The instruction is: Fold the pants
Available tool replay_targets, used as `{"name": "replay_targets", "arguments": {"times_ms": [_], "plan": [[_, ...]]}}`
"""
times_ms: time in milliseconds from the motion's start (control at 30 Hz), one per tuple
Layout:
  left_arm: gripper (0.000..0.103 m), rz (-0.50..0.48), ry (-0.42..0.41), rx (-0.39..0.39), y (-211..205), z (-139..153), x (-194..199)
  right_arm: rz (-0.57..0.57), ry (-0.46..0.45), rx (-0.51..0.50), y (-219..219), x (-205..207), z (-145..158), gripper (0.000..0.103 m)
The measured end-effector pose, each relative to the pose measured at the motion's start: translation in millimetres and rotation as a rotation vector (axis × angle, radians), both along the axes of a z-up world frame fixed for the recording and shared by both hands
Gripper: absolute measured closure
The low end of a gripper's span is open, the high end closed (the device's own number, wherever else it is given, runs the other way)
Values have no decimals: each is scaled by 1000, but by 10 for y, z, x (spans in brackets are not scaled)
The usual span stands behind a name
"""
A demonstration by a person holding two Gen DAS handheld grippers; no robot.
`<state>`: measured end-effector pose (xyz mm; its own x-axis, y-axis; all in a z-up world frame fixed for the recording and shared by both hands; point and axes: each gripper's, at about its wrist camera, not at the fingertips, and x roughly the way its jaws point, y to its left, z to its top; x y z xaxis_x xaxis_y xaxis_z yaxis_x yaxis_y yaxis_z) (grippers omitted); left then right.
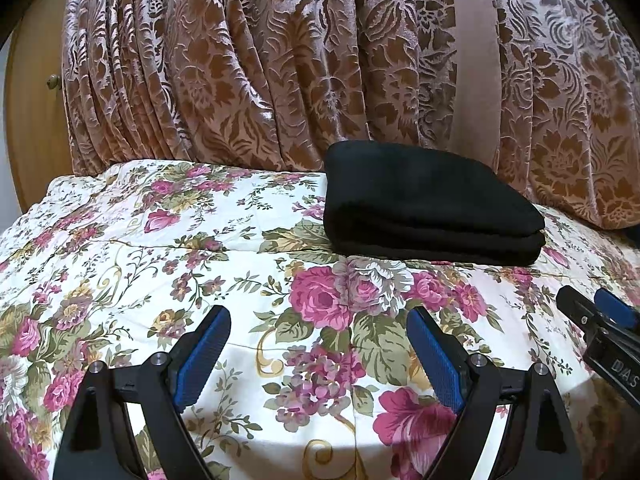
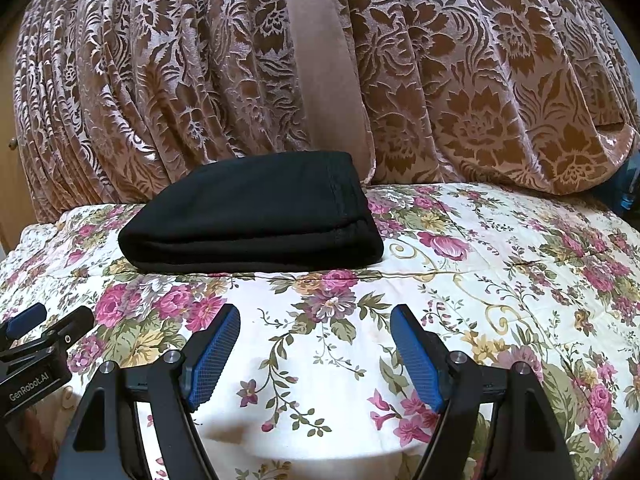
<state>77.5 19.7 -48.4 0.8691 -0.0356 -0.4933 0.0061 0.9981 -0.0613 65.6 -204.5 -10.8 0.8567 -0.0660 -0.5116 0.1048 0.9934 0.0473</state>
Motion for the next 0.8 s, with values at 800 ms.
{"name": "replay_targets", "arguments": {"times_ms": [800], "plan": [[13, -3, 18, -3, 7, -22, 21, -1, 6, 4, -1, 7, -14, 24]]}}
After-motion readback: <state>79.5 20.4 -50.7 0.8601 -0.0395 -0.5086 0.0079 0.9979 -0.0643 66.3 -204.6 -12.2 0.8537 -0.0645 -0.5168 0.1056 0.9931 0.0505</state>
